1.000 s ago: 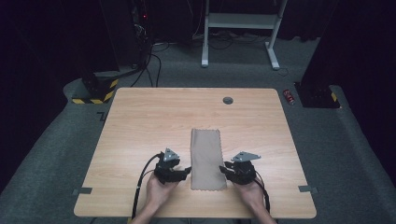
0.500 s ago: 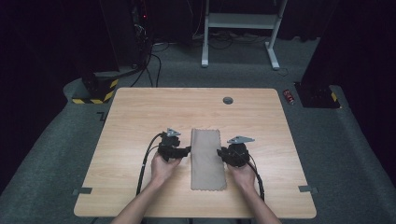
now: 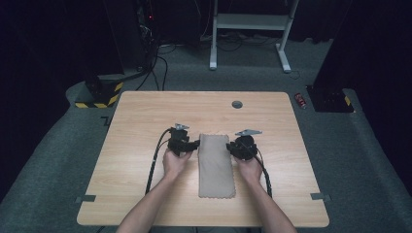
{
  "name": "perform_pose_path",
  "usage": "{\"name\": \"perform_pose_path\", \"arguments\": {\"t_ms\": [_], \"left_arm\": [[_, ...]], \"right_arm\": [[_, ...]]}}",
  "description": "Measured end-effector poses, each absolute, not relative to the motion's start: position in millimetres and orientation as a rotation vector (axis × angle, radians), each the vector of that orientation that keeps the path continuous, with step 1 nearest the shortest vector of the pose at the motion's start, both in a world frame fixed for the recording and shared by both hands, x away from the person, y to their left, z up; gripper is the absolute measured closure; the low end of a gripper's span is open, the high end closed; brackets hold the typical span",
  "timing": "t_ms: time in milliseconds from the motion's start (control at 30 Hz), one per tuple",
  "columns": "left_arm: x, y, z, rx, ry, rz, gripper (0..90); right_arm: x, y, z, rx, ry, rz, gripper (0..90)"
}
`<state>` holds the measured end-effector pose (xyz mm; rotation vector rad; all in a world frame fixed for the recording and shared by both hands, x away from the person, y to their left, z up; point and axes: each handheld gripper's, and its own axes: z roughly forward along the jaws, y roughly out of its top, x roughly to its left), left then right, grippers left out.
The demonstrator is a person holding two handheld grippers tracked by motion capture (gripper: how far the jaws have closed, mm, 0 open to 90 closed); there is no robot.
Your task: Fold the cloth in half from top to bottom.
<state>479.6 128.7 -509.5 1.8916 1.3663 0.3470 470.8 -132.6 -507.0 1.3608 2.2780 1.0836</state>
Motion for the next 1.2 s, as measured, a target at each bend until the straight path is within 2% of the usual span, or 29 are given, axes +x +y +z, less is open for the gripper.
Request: {"name": "perform_pose_path", "arguments": {"t_ms": [233,433,633,933,1200], "left_arm": [[498.0,121.4,-508.8,1.94,1.365,0.358,44.0],[503.3,115.1,-514.9,1.942,1.37,0.364,44.4],[502.7,112.9,-514.7,1.964,1.363,0.391,49.1],[507.6,101.1,-511.7,2.074,1.327,0.457,52.5],[508.7,101.2,-512.7,2.072,1.309,0.481,63.6]], "right_arm": [[490.7,-130.5,-509.0,1.407,2.206,1.047,68.3],[497.4,-133.9,-517.8,1.464,2.192,1.046,67.8],[503.6,-126.7,-517.2,1.451,2.195,1.04,66.8],[513.7,-112.9,-514.4,1.381,2.253,0.927,70.1],[513.8,-113.1,-514.5,1.337,2.283,0.923,76.5]]}}
